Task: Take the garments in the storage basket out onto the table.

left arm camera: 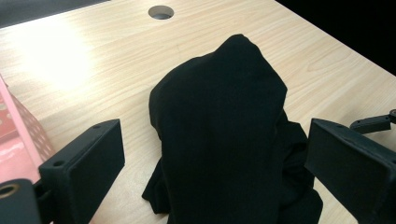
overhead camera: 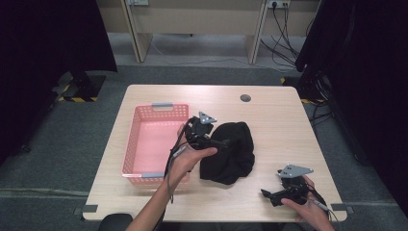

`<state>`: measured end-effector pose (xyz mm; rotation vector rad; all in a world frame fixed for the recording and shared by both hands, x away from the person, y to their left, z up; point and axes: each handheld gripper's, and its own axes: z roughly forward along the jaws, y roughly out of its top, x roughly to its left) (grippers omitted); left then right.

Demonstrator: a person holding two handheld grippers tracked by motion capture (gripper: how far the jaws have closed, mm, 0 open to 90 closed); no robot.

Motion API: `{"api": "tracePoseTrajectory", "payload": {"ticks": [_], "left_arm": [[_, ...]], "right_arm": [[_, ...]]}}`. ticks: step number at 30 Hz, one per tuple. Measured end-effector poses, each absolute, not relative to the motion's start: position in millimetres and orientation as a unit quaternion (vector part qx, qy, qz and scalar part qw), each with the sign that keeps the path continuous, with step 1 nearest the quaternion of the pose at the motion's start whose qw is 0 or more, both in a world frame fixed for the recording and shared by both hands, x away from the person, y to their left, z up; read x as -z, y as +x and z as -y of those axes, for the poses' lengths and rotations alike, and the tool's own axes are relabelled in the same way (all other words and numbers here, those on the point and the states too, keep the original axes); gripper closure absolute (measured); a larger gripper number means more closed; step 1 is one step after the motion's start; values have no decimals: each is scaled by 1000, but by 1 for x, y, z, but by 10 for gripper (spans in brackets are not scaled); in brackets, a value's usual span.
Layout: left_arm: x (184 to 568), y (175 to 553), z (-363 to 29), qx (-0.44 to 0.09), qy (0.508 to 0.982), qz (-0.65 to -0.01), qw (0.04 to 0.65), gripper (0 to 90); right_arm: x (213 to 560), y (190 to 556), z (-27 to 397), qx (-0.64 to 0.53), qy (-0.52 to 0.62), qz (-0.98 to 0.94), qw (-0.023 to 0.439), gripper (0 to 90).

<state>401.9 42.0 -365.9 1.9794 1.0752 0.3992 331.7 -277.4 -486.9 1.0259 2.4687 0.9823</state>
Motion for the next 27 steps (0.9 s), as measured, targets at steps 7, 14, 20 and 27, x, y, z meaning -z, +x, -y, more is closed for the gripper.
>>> {"api": "tracePoseTrajectory", "payload": {"ticks": [7,14,20,27], "left_arm": [[366,399,-51,-161,781,-430,423,38],[366,396,-60,-162,776,-433,429,41],[367,394,-72,-166,771,-439,431,40],[367,392,-80,-167,765,-443,438,39]], "right_arm": [[487,332,277,-341,356,-857,146,6],[487,332,277,-341,356,-858,146,6],[487,332,277,-341,356,-858,146,6],[487,332,277,-341,357,-858,146,6]]}}
